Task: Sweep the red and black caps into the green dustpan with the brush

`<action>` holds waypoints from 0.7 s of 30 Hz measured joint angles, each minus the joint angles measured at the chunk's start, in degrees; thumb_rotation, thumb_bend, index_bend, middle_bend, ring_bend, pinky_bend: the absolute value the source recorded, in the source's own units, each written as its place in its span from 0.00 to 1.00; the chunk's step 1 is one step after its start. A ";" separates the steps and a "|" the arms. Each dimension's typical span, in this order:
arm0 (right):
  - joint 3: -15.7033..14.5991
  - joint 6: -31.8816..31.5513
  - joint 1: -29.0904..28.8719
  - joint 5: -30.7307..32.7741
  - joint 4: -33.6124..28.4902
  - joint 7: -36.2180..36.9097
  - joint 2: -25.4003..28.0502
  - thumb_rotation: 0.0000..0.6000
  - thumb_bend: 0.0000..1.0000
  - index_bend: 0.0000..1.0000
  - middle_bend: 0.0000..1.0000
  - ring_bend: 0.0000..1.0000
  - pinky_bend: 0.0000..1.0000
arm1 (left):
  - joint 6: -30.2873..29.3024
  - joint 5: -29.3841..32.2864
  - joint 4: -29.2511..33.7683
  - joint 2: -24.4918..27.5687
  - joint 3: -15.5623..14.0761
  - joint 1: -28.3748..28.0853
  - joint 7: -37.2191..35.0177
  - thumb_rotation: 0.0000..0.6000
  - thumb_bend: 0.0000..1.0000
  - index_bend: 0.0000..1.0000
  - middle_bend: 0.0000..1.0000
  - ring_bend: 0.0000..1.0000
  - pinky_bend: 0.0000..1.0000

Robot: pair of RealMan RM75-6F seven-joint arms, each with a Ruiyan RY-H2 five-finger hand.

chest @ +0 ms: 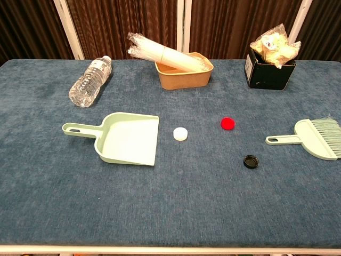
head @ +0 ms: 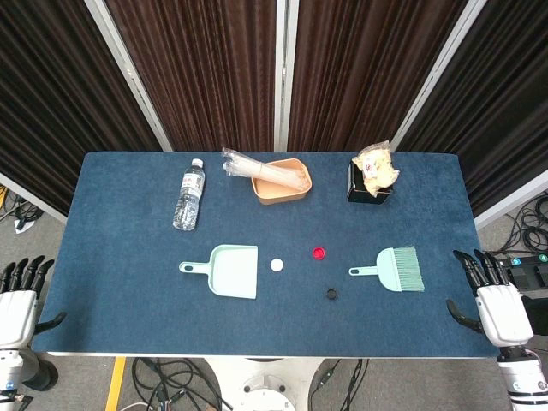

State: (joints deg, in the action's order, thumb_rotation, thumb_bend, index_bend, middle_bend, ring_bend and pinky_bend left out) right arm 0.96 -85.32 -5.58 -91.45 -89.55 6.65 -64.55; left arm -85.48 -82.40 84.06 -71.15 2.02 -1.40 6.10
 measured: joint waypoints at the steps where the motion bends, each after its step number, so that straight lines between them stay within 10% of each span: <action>1: -0.03 0.10 -0.03 0.00 0.01 0.07 -0.02 1.00 0.22 0.01 0.12 0.00 0.00 | 0.09 0.06 0.02 0.03 0.02 -0.06 0.09 1.00 0.09 0.12 0.07 0.02 0.01; 21: 2.10 8.41 -5.62 2.18 -1.87 -14.59 -2.21 1.00 0.19 0.23 0.31 0.00 0.00 | 0.68 -0.25 -0.65 -0.17 0.11 -0.60 -1.58 1.00 0.09 0.12 0.07 0.02 0.01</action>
State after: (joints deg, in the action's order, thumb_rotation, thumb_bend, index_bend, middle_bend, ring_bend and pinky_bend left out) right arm 3.05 -76.91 -11.20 -89.26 -91.42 -7.94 -66.77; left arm -84.81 -82.65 83.41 -71.32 2.13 -2.00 4.52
